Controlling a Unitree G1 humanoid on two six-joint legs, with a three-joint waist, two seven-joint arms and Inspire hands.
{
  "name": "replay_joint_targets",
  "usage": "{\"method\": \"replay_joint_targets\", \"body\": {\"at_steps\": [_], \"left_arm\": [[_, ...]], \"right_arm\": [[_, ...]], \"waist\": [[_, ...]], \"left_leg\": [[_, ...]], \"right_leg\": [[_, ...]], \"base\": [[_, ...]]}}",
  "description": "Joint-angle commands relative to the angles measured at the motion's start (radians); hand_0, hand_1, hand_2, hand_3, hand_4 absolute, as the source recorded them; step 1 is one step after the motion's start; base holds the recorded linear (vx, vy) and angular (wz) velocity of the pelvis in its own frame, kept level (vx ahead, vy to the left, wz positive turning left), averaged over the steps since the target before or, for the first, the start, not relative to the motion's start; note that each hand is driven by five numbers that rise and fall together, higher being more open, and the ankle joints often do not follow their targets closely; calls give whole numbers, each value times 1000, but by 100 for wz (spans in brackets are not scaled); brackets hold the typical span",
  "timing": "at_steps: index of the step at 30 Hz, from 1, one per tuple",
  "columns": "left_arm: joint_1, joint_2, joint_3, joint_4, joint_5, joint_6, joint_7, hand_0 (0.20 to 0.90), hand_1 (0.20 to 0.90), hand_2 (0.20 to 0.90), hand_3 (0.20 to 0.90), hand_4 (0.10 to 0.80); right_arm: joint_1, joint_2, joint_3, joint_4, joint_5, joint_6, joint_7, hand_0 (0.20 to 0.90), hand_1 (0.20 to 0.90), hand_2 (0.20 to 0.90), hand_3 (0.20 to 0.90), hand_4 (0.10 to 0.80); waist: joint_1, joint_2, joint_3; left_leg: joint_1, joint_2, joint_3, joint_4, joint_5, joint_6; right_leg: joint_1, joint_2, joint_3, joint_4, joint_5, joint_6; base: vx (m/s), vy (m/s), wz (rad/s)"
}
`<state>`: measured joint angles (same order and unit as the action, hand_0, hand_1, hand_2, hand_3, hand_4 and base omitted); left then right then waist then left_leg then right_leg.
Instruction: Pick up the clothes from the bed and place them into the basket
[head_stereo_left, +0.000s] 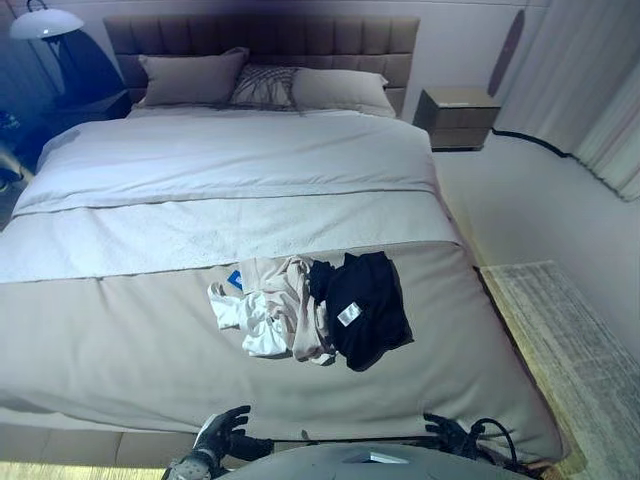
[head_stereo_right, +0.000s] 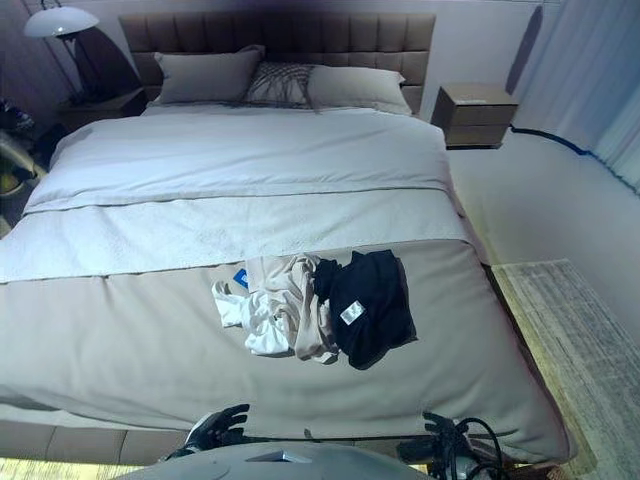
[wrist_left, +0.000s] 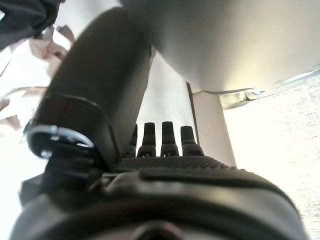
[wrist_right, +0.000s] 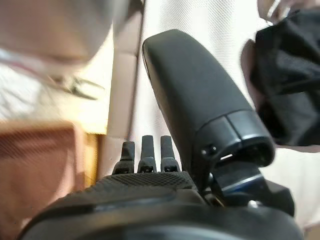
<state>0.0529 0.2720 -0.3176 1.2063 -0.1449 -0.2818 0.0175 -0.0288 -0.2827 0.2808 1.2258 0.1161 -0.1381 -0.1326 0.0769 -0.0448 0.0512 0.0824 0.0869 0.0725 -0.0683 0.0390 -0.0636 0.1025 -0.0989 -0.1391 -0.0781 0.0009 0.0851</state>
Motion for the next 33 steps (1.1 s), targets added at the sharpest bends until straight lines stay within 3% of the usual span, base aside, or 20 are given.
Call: {"method": "replay_joint_targets", "body": {"at_steps": [1, 3, 6, 9, 13, 17, 20, 23, 24, 26, 29, 33], "left_arm": [[-116, 112, -17, -66, -7, -75, 32, 900, 900, 900, 900, 800], [-156, 149, -13, -86, -23, -65, 36, 900, 900, 900, 900, 800], [-160, 167, -21, -103, -29, -58, 50, 900, 900, 900, 900, 800], [-156, 163, -32, -129, -60, -73, 41, 900, 900, 900, 900, 800], [-156, 162, -42, -188, -91, -76, 49, 900, 900, 900, 900, 800], [-175, 174, -60, -218, -112, -77, 35, 900, 900, 900, 900, 800], [-184, 183, -72, -245, -145, -82, 31, 900, 900, 900, 900, 800], [-198, 187, -86, -273, -195, -88, 28, 900, 900, 900, 900, 800], [-197, 186, -90, -290, -212, -93, 34, 900, 900, 900, 900, 800], [-201, 189, -99, -324, -249, -100, 45, 900, 900, 900, 900, 800], [-188, 194, -91, -372, -291, -82, 74, 900, 900, 900, 900, 800], [-145, 208, -59, -417, -284, -54, 71, 900, 900, 900, 900, 800]], "right_arm": [[-278, -130, 13, -93, 16, -117, -129, 900, 900, 900, 900, 800], [-405, -197, 25, -103, -20, -106, -235, 900, 900, 900, 900, 800], [-494, -258, 20, -142, -83, -89, -425, 900, 900, 900, 900, 800], [-565, -317, -1, -212, -135, -99, -459, 900, 900, 900, 900, 800], [-646, -398, 66, -265, -143, -106, -345, 900, 900, 900, 900, 800], [-740, -420, 108, -236, -84, -113, -269, 900, 900, 900, 900, 800], [-820, -434, 138, -162, -64, -50, -216, 900, 900, 900, 900, 800], [-915, -456, 176, -54, -85, 149, -181, 900, 900, 900, 900, 800], [-938, -457, 191, -30, -76, 190, -179, 900, 900, 900, 900, 800], [-986, -466, 202, 12, -99, 265, -160, 900, 900, 900, 900, 800], [-1031, -488, 218, 52, -119, 329, -97, 900, 900, 900, 900, 800], [-1034, -516, 230, 83, -119, 333, -71, 900, 900, 900, 900, 800]], "waist": [[64, -46, 140], [83, -49, 207], [91, -42, 245], [93, -15, 269], [110, 15, 302], [128, 34, 321], [145, 52, 337], [158, 80, 353], [164, 92, 357], [172, 116, 369], [175, 152, 377], [174, 187, 386]], "left_leg": [[-179, -66, 2, 166, -64, 82], [-282, -66, -15, 263, -73, 81], [-363, -74, -34, 323, -77, 83], [-435, -97, -55, 358, -73, 83], [-520, -115, -73, 427, -80, 78], [-582, -121, -85, 464, -78, 73], [-636, -127, -89, 496, -74, 77], [-700, -133, -92, 526, -68, 86], [-713, -131, -91, 551, -101, 88], [-773, -132, -88, 600, -107, 100], [-853, -140, -77, 694, -133, 112], [-909, -143, -77, 783, -162, 122]], "right_leg": [[-157, -6, -40, 159, 38, -2], [-231, 0, -64, 230, 29, -15], [-295, 0, -74, 278, 22, -28], [-366, -4, -71, 310, 17, -41], [-440, -18, -90, 363, -3, -59], [-495, -27, -104, 401, -16, -70], [-552, -41, -115, 445, -21, -74], [-636, -63, -114, 498, -24, -74], [-662, -66, -100, 535, -55, -63], [-741, -91, -94, 621, -77, -68], [-829, -105, -77, 738, -118, -85], [-887, -110, -55, 832, -145, -98]], "base": [[-328, -245, 22], [-219, -195, 34], [-60, -68, 22], [-68, 51, 7], [-39, 59, 13], [-32, -2, 11], [-39, -10, 10], [-58, 24, 12], [-39, 26, 5], [-91, 55, 7], [-100, 72, 7], [-12, 60, 9]]}}
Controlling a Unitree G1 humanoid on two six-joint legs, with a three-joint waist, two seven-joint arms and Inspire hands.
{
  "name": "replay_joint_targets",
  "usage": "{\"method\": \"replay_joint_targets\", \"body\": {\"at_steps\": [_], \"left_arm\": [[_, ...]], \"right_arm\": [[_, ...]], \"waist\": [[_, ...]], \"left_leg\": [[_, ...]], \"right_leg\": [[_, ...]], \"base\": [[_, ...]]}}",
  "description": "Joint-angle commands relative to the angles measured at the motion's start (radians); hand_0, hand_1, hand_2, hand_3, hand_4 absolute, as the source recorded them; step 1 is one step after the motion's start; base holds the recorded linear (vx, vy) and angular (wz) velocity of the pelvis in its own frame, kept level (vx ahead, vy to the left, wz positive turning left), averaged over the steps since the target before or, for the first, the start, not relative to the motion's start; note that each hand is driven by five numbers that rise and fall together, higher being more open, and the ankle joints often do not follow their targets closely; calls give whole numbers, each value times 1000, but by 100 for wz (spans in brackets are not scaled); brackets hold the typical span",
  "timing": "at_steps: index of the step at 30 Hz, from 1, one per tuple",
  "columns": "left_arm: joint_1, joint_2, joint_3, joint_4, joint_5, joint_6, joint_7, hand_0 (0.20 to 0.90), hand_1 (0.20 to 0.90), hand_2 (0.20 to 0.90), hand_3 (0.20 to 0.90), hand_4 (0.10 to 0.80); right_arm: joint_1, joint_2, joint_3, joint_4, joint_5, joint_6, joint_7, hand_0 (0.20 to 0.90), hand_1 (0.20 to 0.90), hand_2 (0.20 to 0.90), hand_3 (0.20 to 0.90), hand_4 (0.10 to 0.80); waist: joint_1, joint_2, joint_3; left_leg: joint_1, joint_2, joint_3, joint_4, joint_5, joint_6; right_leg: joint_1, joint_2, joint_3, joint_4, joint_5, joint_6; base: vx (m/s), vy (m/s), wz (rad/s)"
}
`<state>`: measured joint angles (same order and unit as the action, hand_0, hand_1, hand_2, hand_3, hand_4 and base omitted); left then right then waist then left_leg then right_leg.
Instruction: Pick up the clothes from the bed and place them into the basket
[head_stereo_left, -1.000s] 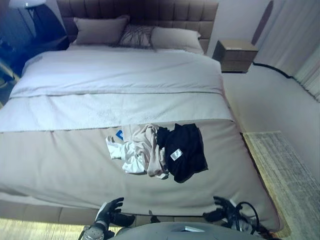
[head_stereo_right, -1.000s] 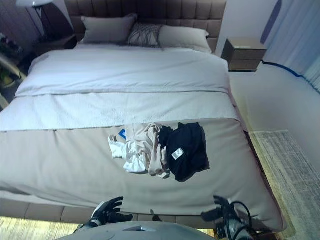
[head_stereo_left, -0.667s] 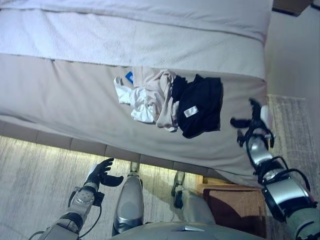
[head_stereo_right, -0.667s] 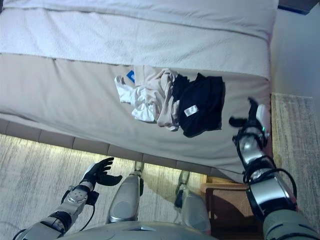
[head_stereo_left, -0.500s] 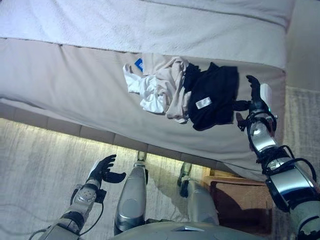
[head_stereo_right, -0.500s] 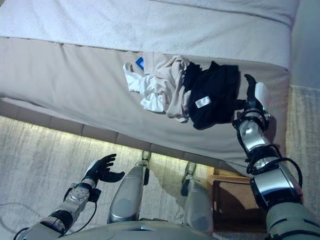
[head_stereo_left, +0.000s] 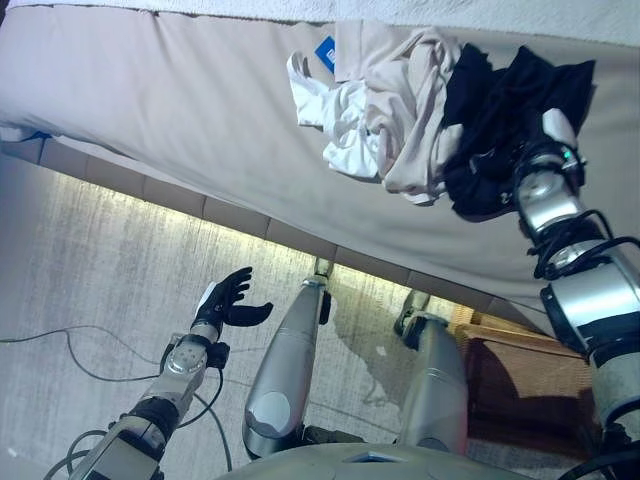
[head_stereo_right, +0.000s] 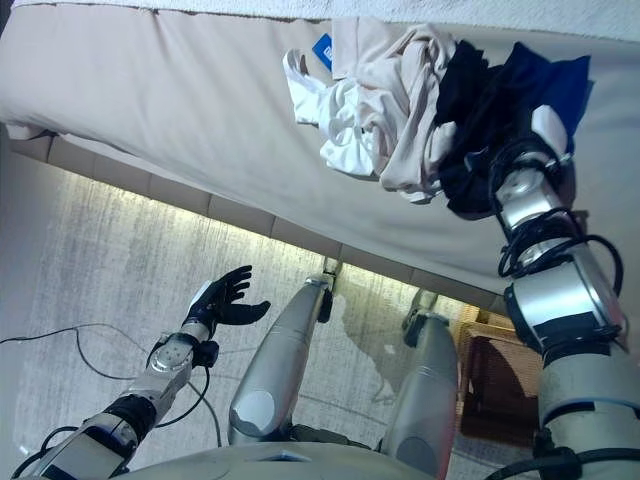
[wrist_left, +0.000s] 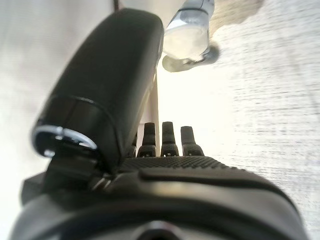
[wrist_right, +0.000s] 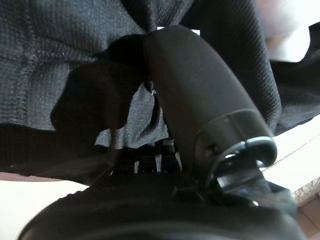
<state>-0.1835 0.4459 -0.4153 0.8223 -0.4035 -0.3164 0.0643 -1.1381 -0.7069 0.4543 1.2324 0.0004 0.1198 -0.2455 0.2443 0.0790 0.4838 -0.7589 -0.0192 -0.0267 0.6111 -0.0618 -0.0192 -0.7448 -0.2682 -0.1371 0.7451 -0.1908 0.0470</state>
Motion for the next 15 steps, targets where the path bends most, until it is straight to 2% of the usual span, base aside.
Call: {"method": "replay_joint_targets", "body": {"at_steps": [1, 7, 12, 15], "left_arm": [[103, 41, 46, -43, -33, -16, 19, 900, 900, 900, 900, 800], [153, 68, 95, -75, -19, -21, -25, 900, 900, 900, 900, 800], [176, 71, 91, -70, 0, -36, -41, 900, 900, 900, 900, 800], [186, 61, 84, -60, 15, -53, -38, 900, 900, 900, 900, 800]], "right_arm": [[79, -98, 49, 78, 7, 55, 42, 300, 300, 300, 200, 100], [128, -125, -10, 46, 61, -35, 48, 300, 300, 300, 200, 100], [180, -120, -80, 43, 106, -97, 30, 300, 300, 300, 200, 100], [222, -120, -135, 41, 188, -132, 13, 300, 300, 300, 200, 100]], "waist": [[5, 68, -46], [6, 71, -39], [7, 53, -48], [4, 35, -70]], "left_leg": [[-66, -35, 26, 104, -64, 79], [-13, -31, 34, 68, -55, 75], [70, -28, 31, 19, -48, 64], [146, -21, 24, -59, -26, 47]], "right_leg": [[-41, 63, -55, 15, 40, -64], [3, 71, -72, -5, 38, -71], [95, 77, -93, -62, 46, -72], [190, 97, -105, -153, 60, -70]], "base": [[-1, 49, -3], [7, -3, 4], [52, -38, -2], [72, -61, -19]]}}
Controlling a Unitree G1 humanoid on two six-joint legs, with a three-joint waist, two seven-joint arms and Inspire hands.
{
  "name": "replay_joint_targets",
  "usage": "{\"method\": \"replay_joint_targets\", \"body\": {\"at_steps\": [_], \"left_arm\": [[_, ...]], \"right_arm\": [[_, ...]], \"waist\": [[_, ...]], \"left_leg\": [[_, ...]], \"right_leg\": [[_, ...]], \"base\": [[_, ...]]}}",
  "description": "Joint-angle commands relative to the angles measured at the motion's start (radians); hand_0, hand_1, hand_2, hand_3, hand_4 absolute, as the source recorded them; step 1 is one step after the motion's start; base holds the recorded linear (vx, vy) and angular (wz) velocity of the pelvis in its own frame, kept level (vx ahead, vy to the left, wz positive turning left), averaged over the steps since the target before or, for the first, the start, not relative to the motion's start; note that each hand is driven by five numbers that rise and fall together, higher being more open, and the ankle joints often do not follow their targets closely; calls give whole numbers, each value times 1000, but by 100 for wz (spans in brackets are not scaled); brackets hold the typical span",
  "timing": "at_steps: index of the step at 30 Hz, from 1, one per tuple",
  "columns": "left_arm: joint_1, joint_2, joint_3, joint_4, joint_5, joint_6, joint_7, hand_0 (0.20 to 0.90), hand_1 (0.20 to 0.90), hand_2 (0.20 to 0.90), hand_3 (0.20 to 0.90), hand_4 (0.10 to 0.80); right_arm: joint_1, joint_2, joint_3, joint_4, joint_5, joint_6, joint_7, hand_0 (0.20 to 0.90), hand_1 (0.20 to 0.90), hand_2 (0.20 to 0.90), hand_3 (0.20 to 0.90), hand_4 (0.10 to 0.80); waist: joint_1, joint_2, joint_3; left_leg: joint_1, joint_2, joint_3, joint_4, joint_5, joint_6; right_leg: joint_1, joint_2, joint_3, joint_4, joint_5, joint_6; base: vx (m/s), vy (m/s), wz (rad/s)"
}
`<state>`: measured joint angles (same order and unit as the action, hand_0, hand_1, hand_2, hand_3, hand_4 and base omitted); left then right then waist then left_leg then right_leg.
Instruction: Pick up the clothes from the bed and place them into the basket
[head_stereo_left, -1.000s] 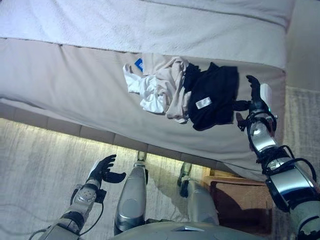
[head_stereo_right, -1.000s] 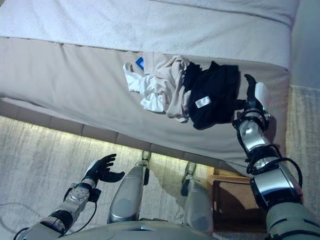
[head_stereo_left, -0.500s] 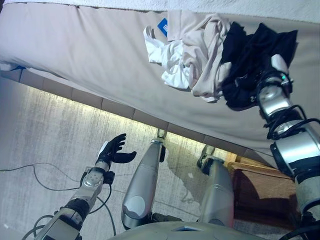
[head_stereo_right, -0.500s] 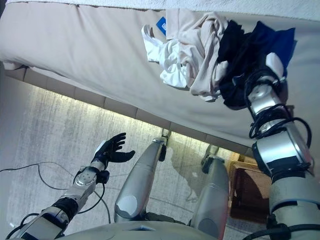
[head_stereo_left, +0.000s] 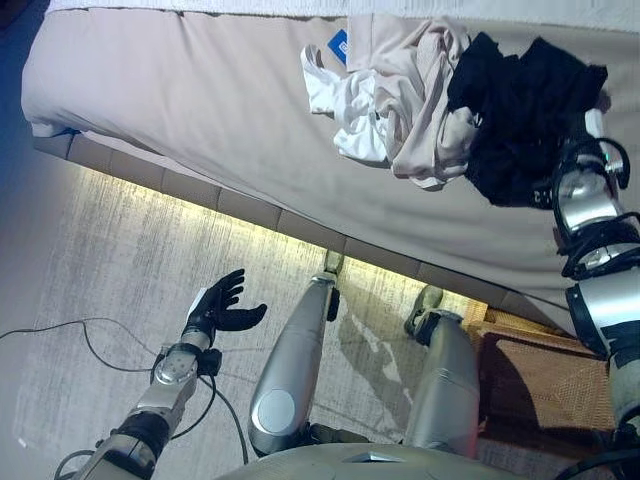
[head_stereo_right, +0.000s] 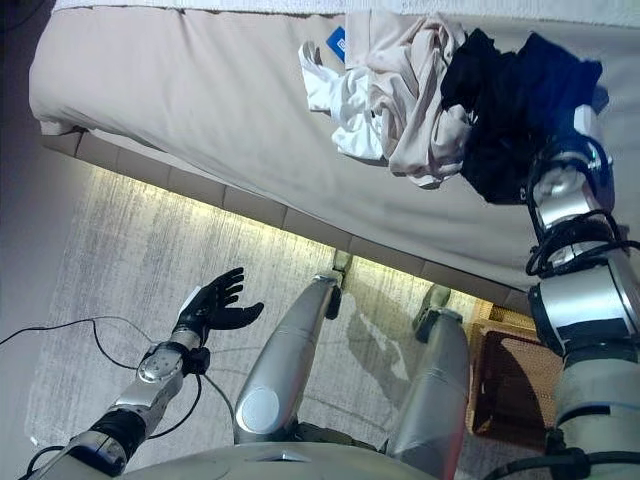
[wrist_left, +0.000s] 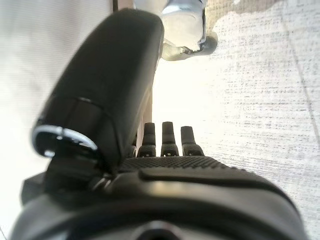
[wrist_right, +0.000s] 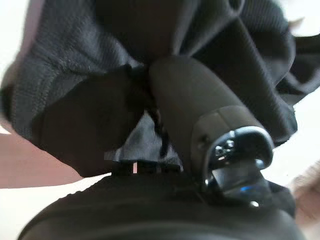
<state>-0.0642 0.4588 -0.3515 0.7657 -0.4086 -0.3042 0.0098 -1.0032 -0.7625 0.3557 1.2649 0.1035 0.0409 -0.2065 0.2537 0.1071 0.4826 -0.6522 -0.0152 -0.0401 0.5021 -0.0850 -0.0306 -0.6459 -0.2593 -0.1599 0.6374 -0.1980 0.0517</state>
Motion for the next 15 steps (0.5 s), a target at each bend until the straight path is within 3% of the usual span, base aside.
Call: {"method": "replay_joint_targets", "body": {"at_steps": [1, 5, 6, 10, 15], "left_arm": [[70, 46, 19, 1, 21, -72, 20, 900, 900, 900, 900, 800], [74, 36, 19, 31, 42, -90, 28, 900, 900, 900, 900, 800], [73, 32, 18, 40, 53, -92, 33, 900, 900, 900, 900, 800], [80, 10, 24, 73, 84, -102, 41, 900, 900, 900, 900, 800], [113, -49, 56, 138, 171, -90, 58, 900, 900, 900, 900, 800]], "right_arm": [[96, -64, -55, 7, 103, -61, -23, 300, 300, 300, 200, 100], [141, -59, -119, -15, 201, -122, -44, 300, 300, 300, 200, 100], [156, -60, -149, -39, 246, -145, -49, 300, 300, 300, 200, 100], [205, -49, -211, -105, 309, -202, -55, 300, 300, 300, 200, 100], [434, 12, -336, -367, 372, -238, -102, 300, 300, 300, 200, 100]], "waist": [[-7, 4, -74], [-17, -17, -105], [-24, -25, -117], [-43, -51, -154], [-108, -103, -247]], "left_leg": [[58, -22, 37, 26, 4, 53], [139, -9, 36, -79, 42, 29], [163, 1, 46, -128, 86, 24], [247, 17, 61, -213, 99, 10], [436, 43, 103, -374, 109, -4]], "right_leg": [[115, 94, -85, -73, 72, -74], [207, 119, -87, -191, 99, -61], [237, 122, -100, -250, 140, -65], [322, 129, -94, -344, 162, -48], [486, 134, -59, -505, 204, -12]], "base": [[43, -58, -28], [13, -51, 23], [-78, -21, -28], [2, -12, -16], [93, 44, -18]]}}
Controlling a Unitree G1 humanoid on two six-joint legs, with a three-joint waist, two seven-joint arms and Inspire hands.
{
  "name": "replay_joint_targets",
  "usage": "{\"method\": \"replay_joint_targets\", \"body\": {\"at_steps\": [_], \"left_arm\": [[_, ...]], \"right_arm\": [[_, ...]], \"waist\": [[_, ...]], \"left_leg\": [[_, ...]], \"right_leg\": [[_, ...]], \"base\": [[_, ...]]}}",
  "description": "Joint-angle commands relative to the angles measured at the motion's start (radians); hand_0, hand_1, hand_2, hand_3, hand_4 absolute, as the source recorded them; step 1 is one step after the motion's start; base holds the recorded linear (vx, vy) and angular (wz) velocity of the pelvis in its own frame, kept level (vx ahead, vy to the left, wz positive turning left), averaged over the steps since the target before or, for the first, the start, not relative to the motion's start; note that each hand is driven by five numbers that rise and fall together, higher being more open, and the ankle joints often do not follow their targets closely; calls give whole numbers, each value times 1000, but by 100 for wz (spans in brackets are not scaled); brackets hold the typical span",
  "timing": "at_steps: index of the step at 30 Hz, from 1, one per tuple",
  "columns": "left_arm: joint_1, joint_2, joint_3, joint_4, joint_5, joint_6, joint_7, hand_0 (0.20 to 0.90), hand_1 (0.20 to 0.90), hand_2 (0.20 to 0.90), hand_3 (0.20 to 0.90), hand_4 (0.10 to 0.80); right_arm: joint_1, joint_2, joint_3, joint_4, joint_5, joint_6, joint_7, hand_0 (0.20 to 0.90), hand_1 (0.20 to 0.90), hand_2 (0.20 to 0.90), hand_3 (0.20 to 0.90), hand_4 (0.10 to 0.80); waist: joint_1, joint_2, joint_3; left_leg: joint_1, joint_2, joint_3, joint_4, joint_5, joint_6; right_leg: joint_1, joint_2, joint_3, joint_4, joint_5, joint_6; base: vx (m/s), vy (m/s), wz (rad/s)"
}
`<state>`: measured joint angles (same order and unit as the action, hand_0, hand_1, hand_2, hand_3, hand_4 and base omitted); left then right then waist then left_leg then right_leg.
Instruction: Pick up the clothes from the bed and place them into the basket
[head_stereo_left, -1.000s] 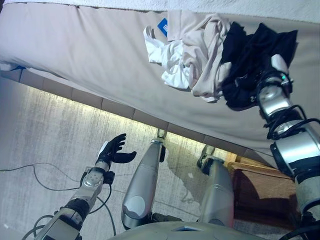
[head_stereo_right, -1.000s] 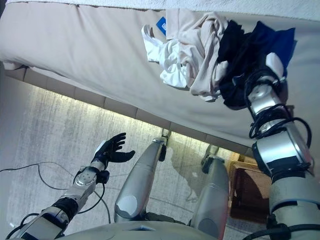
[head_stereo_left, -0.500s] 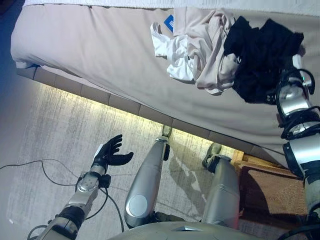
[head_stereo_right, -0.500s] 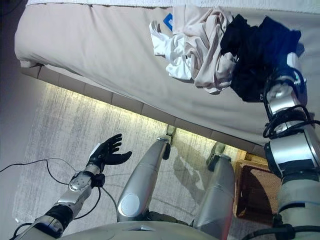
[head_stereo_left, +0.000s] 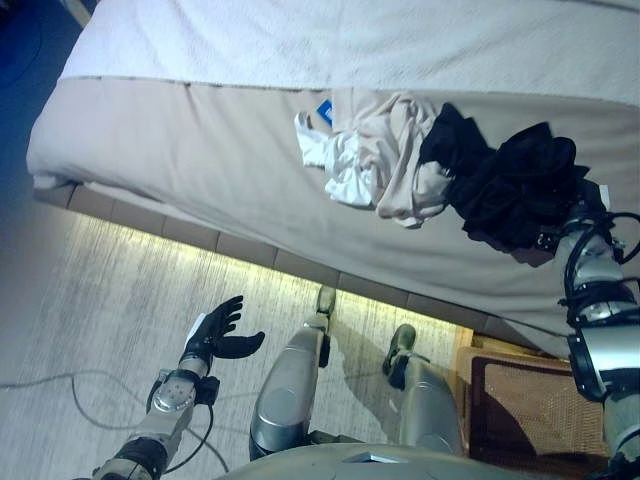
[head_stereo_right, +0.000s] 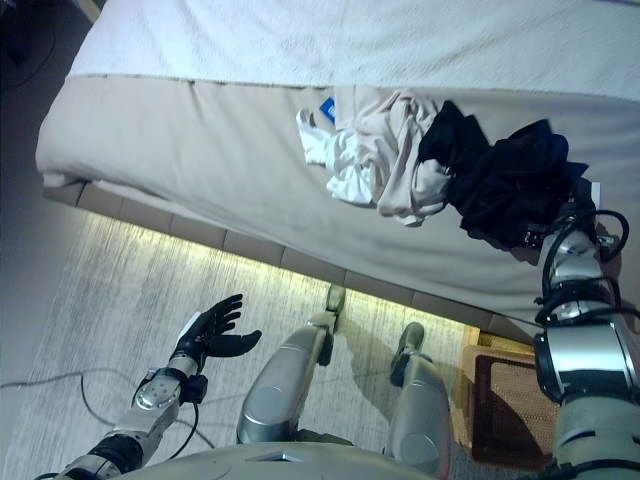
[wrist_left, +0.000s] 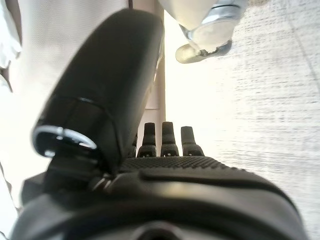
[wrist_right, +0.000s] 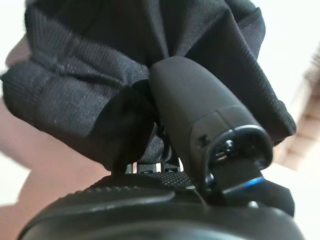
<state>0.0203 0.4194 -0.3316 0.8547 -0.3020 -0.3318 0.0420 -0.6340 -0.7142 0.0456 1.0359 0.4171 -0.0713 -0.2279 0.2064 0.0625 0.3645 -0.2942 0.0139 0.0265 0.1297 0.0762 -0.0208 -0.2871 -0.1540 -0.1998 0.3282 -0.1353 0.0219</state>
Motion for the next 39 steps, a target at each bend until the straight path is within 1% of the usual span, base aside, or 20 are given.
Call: {"method": "replay_joint_targets", "body": {"at_steps": [1, 6, 11, 13, 14, 16, 17, 18, 21, 22, 23, 24, 25, 26, 28, 29, 30, 32, 34, 39], "left_arm": [[30, -16, 40, 56, 71, -60, 26, 900, 900, 900, 900, 800], [44, -56, 45, 105, 124, -54, 33, 900, 900, 900, 900, 800], [53, -90, 82, 112, 123, -34, 59, 900, 900, 900, 900, 800], [58, -108, 100, 123, 124, -35, 59, 900, 900, 900, 900, 800], [65, -122, 110, 128, 134, -33, 57, 900, 900, 900, 900, 800], [75, -134, 118, 126, 156, -38, 44, 900, 900, 900, 900, 800], [80, -135, 117, 121, 163, -42, 30, 900, 900, 900, 900, 800], [80, -133, 112, 118, 165, -38, 25, 900, 900, 900, 900, 800], [73, -110, 109, 115, 187, -15, 28, 900, 900, 900, 900, 800], [72, -100, 116, 111, 177, -8, 34, 900, 900, 900, 900, 800], [75, -86, 135, 105, 163, -1, 40, 900, 900, 900, 900, 800], [75, -70, 150, 97, 143, 4, 51, 900, 900, 900, 900, 800], [73, -61, 156, 92, 134, 6, 59, 900, 900, 900, 900, 800], [70, -56, 154, 93, 117, 2, 72, 900, 900, 900, 900, 800], [49, -52, 146, 106, 65, -5, 102, 900, 900, 900, 900, 800], [33, -53, 152, 129, 40, -5, 110, 900, 900, 900, 900, 800], [29, -56, 161, 146, 35, 1, 113, 900, 900, 900, 900, 800], [37, -76, 172, 146, 46, -1, 98, 900, 900, 900, 900, 800], [42, -102, 162, 152, 65, -17, 87, 900, 900, 900, 900, 800], [53, -116, 135, 151, 104, -23, 60, 900, 900, 900, 900, 800]], "right_arm": [[95, -24, -41, -168, 64, -131, -87, 300, 300, 300, 200, 100], [312, 70, -121, -348, 91, -150, -101, 300, 300, 300, 200, 100], [511, 181, -199, -454, 77, -174, -107, 300, 300, 300, 200, 100], [567, 225, -212, -472, 56, -195, -137, 300, 300, 300, 200, 100], [598, 254, -212, -480, 34, -205, -141, 300, 300, 300, 200, 100], [631, 277, -214, -501, 18, -201, -171, 300, 300, 300, 200, 100], [646, 285, -220, -509, 20, -198, -191, 300, 300, 300, 200, 100], [666, 298, -233, -507, 13, -207, -197, 300, 300, 300, 200, 100], [711, 341, -266, -484, 12, -249, -266, 300, 300, 300, 200, 100], [717, 347, -270, -478, -6, -261, -291, 300, 300, 300, 200, 100], [715, 351, -270, -464, -13, -271, -314, 300, 300, 300, 200, 100], [699, 347, -269, -453, 11, -282, -347, 300, 300, 300, 200, 100], [691, 342, -270, -450, 15, -292, -380, 300, 300, 300, 200, 100], [680, 341, -269, -443, 15, -317, -419, 300, 300, 300, 200, 100], [656, 351, -265, -435, -15, -386, -534, 300, 300, 300, 200, 100], [652, 372, -266, -439, -63, -417, -602, 300, 300, 300, 200, 100], [655, 388, -266, -444, -71, -441, -644, 300, 300, 300, 200, 100], [665, 406, -277, -462, -126, -476, -709, 300, 300, 300, 200, 100], [678, 411, -291, -468, -143, -492, -729, 300, 300, 300, 200, 100], [678, 369, -354, -442, -125, -519, -745, 300, 300, 300, 200, 100]], "waist": [[-71, -63, -141], [-137, -85, -205], [-202, -103, -249], [-215, -110, -250], [-212, -112, -252], [-221, -111, -254], [-228, -111, -254], [-239, -111, -253], [-258, -120, -240], [-260, -122, -236], [-247, -115, -231], [-224, -97, -228], [-212, -87, -229], [-195, -74, -231], [-158, -71, -239], [-145, -85, -246], [-141, -94, -253], [-143, -95, -261], [-143, -93, -267], [-139, -89, -287]], "left_leg": [[93, 15, 43, -21, -46, -14], [214, 27, 97, -109, -52, -16], [285, 32, 118, -108, -78, -9], [291, 16, 95, -84, -96, 0], [294, -14, 24, -83, -104, 16], [310, -28, -5, -93, -111, 32], [318, -26, 9, -95, -114, 36], [324, -25, 32, -93, -122, 40], [342, -30, 89, -100, -137, 53], [347, -32, 100, -104, -142, 56], [347, -24, 131, -104, -138, 58], [330, -5, 172, -100, -126, 60], [321, 5, 192, -101, -116, 61], [305, 18, 217, -105, -103, 63], [261, 24, 261, -91, -92, 63], [231, 15, 257, -68, -92, 55], [218, 10, 252, -59, -85, 46], [207, 18, 238, -67, -61, 30], [201, 28, 232, -85, -47, 18], [233, 25, 197, -137, -35, 9]], "right_leg": [[139, 27, -17, -215, 153, 23], [219, 29, 21, -304, 199, 50], [259, 41, 74, -315, 204, 49], [273, 44, 96, -313, 204, 46], [272, 49, 121, -309, 208, 50], [271, 54, 152, -307, 212, 56], [271, 53, 161, -307, 215, 60], [269, 47, 158, -305, 219, 66], [238, 0, 130, -277, 289, 121], [216, -14, 110, -247, 317, 135], [196, -28, 49, -183, 317, 142], [198, -35, -8, -103, 283, 131], [204, -38, -35, -73, 271, 123], [216, -43, -52, -24, 255, 112], [288, -59, -78, -64, 201, 93], [338, -44, -86, -163, 172, 90], [361, -40, -87, -231, 168, 92], [364, -35, -61, -276, 181, 93], [372, -18, -58, -299, 155, 95], [373, -4, -75, -326, 160, 92]], "base": [[99, 60, -25], [66, 56, -25], [43, 48, -28], [46, 88, -38], [61, 81, -42], [57, 87, -53], [42, 102, -70], [30, 84, -75], [-26, 35, -40], [-144, 50, -36], [-279, 84, -75], [-342, 98, -91], [-350, 80, -126], [-282, 22, -107], [-244, -60, -89], [-136, -122, -75], [-67, -108, -79], [-45, -45, -47], [-34, -46, -10], [-4, -66, 7]]}}
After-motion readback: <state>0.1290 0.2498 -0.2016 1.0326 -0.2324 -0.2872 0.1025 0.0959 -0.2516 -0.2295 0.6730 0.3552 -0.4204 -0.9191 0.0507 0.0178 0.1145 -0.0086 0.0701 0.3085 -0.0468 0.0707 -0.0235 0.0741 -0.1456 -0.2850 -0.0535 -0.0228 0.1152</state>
